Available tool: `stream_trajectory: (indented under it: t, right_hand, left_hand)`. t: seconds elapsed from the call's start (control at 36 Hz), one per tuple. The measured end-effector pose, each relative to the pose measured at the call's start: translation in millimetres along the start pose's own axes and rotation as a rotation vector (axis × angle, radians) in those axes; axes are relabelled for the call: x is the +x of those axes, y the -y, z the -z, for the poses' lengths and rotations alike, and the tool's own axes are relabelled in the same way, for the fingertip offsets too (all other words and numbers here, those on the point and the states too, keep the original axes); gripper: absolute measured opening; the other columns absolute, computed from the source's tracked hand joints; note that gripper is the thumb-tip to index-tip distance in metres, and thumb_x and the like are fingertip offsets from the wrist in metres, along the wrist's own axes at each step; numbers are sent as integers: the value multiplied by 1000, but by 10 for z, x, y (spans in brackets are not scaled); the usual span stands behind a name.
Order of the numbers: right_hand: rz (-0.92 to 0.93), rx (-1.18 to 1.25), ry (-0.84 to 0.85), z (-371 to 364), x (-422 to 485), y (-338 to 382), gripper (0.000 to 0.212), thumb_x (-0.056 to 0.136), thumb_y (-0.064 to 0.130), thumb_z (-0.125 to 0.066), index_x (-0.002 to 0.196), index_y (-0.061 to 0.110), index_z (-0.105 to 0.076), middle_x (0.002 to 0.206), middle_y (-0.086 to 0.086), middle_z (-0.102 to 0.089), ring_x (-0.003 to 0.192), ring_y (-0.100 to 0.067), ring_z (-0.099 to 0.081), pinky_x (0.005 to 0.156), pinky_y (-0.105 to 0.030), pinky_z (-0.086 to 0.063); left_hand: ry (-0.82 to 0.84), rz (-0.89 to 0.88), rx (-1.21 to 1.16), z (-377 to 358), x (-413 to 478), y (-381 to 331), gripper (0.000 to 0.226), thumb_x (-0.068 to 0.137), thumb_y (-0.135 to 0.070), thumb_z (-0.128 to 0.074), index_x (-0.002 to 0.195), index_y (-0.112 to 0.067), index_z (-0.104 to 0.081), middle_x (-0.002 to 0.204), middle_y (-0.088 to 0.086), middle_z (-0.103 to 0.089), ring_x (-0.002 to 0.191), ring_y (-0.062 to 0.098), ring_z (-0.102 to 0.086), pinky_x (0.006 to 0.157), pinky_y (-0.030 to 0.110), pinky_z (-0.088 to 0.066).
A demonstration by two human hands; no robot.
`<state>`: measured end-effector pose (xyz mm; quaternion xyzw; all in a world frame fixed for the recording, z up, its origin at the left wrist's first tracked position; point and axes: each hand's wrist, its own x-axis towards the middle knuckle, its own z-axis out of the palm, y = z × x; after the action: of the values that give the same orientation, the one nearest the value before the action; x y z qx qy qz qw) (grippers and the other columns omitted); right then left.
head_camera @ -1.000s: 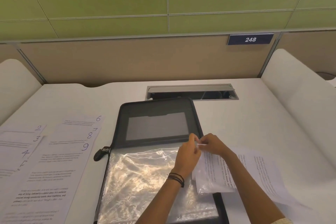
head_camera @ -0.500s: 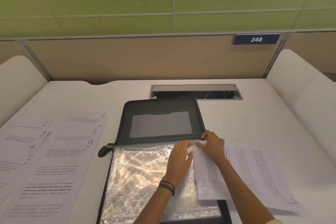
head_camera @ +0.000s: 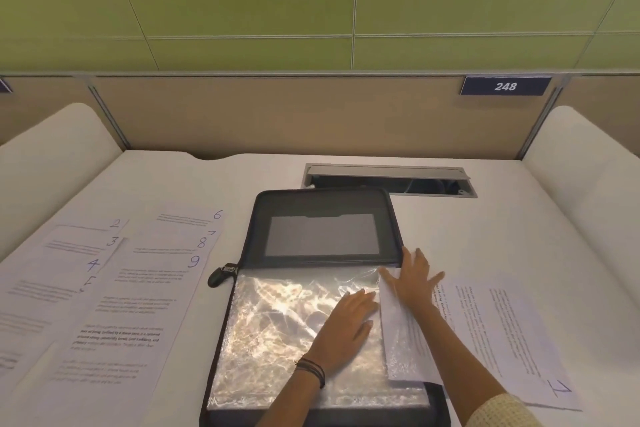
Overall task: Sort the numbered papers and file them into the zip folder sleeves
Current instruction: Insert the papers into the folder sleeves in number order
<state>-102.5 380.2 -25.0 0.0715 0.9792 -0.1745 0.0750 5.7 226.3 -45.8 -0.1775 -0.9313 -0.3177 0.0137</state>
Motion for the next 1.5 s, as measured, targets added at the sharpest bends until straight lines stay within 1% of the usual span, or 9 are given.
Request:
stream_trajectory:
  t: [0.33,0.56,0.67,0.81,0.94,1.11,1.19,1.28,1.5]
  right_hand:
    - [159,258,-18,215,-138,-373,58,91,35,-55,142,19,-32,154,-9,-20,140,-29,-23,115,-49,-12]
    - [-92,268,-237,450,-346,-1095,45,87,12,-63,129,5,-52,146,-24,-31,133,-41,-31,111,-50,-23]
    - [-214,234,-235,529,-454,-1435,45,87,12,-62,130,4,-51,145,-27,-32,133,-42,-30,111,-48,-22]
    - [-318,204,-222,574,-581,-1648,49,90,18,-59,135,6,-45,145,-27,-31,132,-43,-31,109,-52,-26]
    - [-402,225,-210,556,-686,-1680,57,91,25,-56,142,13,-35,144,-26,-30,131,-44,-30,107,-55,-21]
    - [-408,202,-227,499,-752,-1701,56,90,27,-57,139,9,-38,138,-26,-37,127,-44,-34,105,-53,-25]
    - [-397,213,-218,505,-740,-1683,55,90,27,-57,138,7,-38,138,-26,-36,127,-44,-34,105,-54,-24]
    - [-380,231,-220,506,-730,-1643,54,90,27,-57,138,7,-39,137,-27,-38,126,-45,-35,105,-54,-26]
    - [-461,384,-359,428,-708,-1639,54,86,16,-64,132,-5,-43,132,-36,-41,127,-46,-33,107,-49,-24]
  left_hand:
    - [12,-31,30,-29,-11,58,40,102,-31,-31,140,-23,-42,152,-8,-31,142,3,-14,118,24,6]
    - [-31,-2,-44,-15,-12,84,36,102,-31,-34,133,-26,-50,147,-11,-39,140,3,-22,119,25,-5]
    - [-217,106,-174,88,-46,77,29,99,-28,-40,117,-25,-63,125,-15,-56,126,3,-42,113,31,-31]
    - [-387,219,-230,337,-130,232,23,99,-23,-43,109,-37,-58,119,-17,-56,116,-1,-47,108,22,-32]
    - [-535,351,-148,665,-310,626,23,97,-8,-48,114,-13,-63,121,6,-61,113,15,-52,102,39,-44]
    - [-640,539,-184,1013,-724,1045,21,93,-4,-54,113,-2,-60,106,15,-65,98,33,-62,90,47,-51]
    - [-572,594,-233,1094,-914,1117,20,93,-3,-53,112,3,-57,98,9,-62,95,36,-62,85,26,-50]
    - [-524,575,-303,1086,-1076,1120,37,96,-28,-50,115,3,-56,96,6,-61,89,30,-61,84,34,-47]
    - [-553,649,-320,1108,-1157,978,31,98,-12,-46,125,0,-55,120,14,-60,112,30,-56,102,40,-39]
